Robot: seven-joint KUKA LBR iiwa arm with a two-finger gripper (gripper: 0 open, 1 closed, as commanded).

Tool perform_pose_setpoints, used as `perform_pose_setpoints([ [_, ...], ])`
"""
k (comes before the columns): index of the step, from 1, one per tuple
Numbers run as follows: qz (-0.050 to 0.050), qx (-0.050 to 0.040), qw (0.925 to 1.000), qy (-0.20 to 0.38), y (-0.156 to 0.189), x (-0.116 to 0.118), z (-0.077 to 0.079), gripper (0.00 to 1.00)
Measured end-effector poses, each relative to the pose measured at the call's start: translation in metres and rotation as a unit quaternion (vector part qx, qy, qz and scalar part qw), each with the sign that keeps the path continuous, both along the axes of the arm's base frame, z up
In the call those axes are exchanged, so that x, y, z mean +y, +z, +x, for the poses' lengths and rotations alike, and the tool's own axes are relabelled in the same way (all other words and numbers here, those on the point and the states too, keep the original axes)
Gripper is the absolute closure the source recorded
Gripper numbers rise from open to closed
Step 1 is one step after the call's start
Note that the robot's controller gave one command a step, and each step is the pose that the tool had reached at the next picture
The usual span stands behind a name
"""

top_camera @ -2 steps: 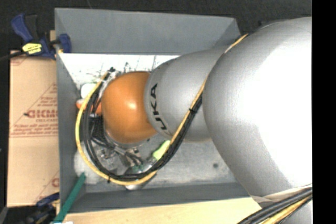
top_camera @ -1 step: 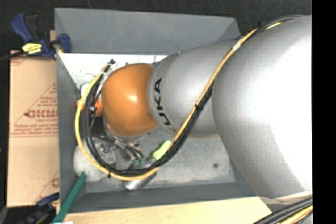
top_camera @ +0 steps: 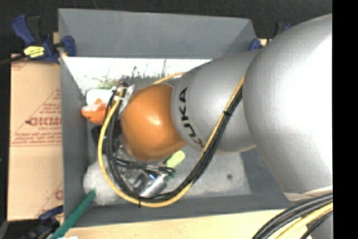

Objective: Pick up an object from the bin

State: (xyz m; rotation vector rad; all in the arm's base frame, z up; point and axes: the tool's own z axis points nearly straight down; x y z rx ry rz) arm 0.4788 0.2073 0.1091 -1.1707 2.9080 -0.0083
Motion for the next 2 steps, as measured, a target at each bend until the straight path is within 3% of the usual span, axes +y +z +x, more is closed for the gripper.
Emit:
perform_pose_setpoints([
  [1, 0.003, -0.0012, 0.9761, -0.217, 0.089, 0.019, 0.021, 1.00],
  [2, 0.005, -0.0046, 0.9803, -0.197, 0.109, 0.018, 0.021, 1.00],
])
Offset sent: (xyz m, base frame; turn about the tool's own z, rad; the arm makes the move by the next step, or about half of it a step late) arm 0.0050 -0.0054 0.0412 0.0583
